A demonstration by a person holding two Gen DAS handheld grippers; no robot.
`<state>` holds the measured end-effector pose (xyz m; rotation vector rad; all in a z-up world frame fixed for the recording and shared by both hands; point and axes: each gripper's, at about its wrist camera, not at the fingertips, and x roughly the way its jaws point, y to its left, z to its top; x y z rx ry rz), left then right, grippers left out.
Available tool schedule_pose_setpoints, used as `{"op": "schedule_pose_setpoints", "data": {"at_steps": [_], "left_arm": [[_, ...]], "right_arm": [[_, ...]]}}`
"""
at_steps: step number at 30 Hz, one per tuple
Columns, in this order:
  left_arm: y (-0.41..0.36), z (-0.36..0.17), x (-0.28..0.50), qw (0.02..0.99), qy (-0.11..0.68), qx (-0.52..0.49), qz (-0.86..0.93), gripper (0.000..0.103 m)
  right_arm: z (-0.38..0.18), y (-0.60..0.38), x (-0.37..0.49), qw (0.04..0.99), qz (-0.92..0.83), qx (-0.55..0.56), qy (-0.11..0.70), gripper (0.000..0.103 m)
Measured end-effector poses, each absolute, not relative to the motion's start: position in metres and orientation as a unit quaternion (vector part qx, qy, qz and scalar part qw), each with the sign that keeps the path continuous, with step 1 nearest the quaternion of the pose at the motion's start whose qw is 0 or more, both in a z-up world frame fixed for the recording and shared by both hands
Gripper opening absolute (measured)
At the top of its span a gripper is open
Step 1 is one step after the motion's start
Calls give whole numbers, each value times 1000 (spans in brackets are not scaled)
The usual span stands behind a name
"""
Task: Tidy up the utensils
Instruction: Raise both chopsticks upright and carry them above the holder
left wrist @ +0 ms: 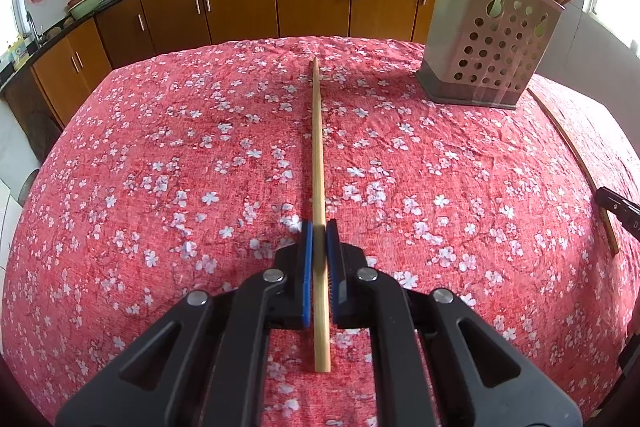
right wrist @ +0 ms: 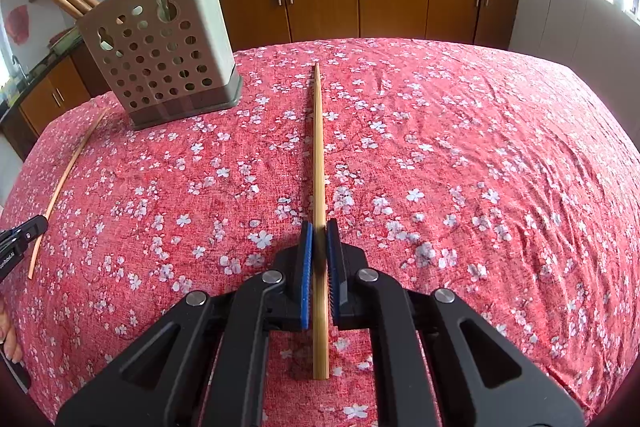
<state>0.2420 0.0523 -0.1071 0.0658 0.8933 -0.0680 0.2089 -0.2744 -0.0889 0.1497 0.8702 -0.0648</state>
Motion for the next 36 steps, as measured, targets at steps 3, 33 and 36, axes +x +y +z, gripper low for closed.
{"op": "schedule_pose_setpoints", "data": {"at_steps": [3,33,36], "left_arm": [[54,-102,244,897,440,25,-37,8],[74,13,224,951,303,-33,-51,8],[73,22,223,954,294,-34,-54,8]], "right_arm": [[-85,-277,207,907,-34,74,414,8],[14,-297,177,962,-37,85,255,8],[19,-297,175,964,-34,87,247,8]]}}
